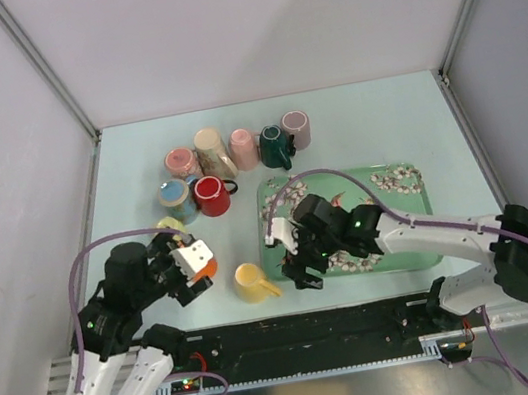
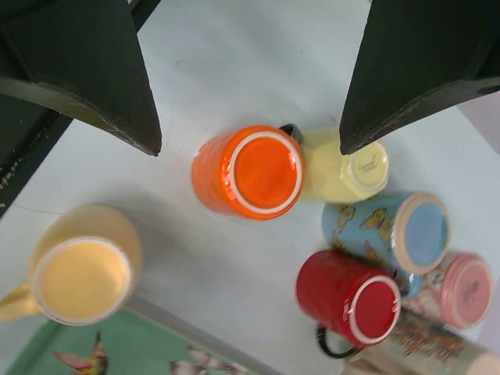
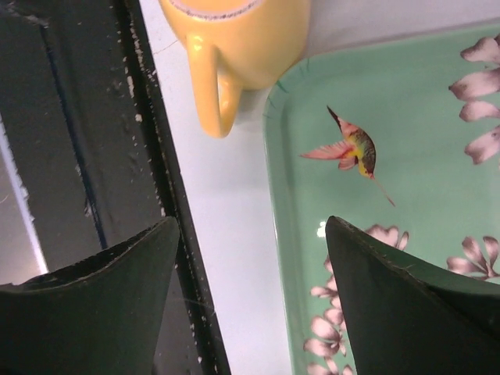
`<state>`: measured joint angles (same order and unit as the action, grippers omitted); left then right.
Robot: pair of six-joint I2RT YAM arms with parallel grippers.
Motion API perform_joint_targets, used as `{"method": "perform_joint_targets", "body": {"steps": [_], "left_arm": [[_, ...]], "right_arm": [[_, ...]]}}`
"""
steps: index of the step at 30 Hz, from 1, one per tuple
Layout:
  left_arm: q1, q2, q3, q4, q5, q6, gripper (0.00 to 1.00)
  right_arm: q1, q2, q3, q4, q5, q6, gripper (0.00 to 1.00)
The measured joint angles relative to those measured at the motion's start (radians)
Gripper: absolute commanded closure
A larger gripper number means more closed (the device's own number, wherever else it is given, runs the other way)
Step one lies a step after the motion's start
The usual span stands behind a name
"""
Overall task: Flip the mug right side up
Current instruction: Turn over the cup at the corner of the board.
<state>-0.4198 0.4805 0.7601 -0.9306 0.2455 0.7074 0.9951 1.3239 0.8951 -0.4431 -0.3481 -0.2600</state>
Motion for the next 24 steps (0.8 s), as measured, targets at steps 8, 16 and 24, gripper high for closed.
{"method": "perform_joint_targets", "body": {"steps": [8,16,24], "left_arm": [[0.126,-0.123,-0.003,0.000,-0.060,-0.105,0.00],[0.212,-0.174,-0.005,0.000,-0.085,-0.152,0.00],[0.224,-0.175,-0.005,0.000,-0.082,-0.155,0.00]], "right_arm": [[0.116,0.142,0.061,0.105,0.154,0.081,0.26],[0.146,0.283,0.178,0.141,0.210,0.174,0.32],[0.151,0.373,0.198,0.150,0.200,0.233,0.53]]}}
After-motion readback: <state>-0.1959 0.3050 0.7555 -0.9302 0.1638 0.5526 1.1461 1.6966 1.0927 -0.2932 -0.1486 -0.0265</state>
